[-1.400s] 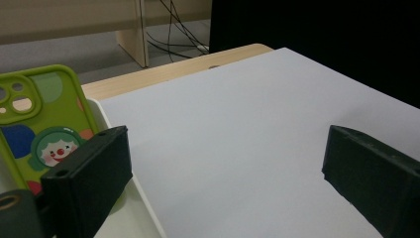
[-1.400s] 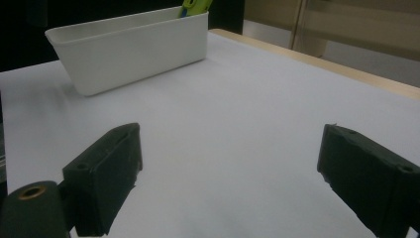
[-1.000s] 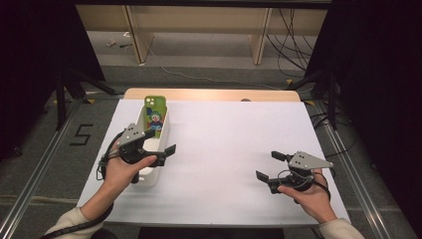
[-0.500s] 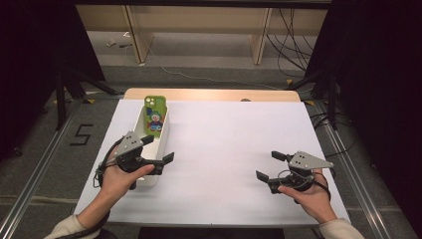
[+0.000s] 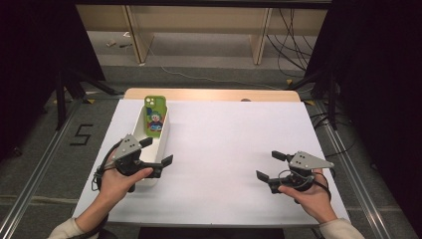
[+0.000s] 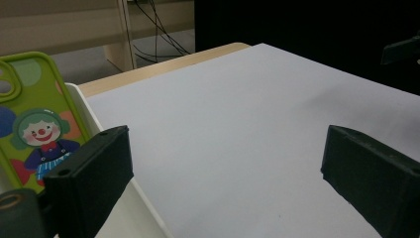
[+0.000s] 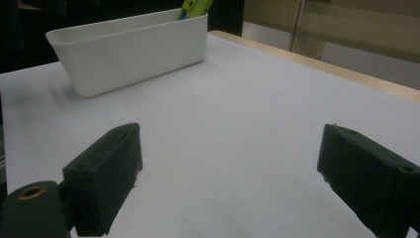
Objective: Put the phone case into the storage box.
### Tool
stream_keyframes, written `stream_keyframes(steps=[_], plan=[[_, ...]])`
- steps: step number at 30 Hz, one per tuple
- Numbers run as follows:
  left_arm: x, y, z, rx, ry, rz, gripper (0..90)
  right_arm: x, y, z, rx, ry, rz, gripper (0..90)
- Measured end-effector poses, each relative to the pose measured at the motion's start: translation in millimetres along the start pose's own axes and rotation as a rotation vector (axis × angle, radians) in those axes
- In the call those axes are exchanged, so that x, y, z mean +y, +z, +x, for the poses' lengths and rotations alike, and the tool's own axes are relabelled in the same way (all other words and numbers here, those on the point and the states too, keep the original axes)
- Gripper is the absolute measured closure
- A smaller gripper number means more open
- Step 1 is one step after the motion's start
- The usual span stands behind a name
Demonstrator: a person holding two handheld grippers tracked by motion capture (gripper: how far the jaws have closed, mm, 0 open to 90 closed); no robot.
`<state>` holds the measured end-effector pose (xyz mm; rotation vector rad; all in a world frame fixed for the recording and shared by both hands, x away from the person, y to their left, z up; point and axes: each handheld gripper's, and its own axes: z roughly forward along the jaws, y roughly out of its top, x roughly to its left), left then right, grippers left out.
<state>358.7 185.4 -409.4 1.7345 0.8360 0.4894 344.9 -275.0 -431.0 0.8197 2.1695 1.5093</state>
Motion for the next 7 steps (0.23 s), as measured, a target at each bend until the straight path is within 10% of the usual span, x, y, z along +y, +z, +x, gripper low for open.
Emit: stream_keyframes(steps=[7], plan=[[0.3,1.5,-1.0,-0.004,0.013,0.002,5.1,-0.4,0.0,-0.8,-0.002,0.000,-0.003,11.2]])
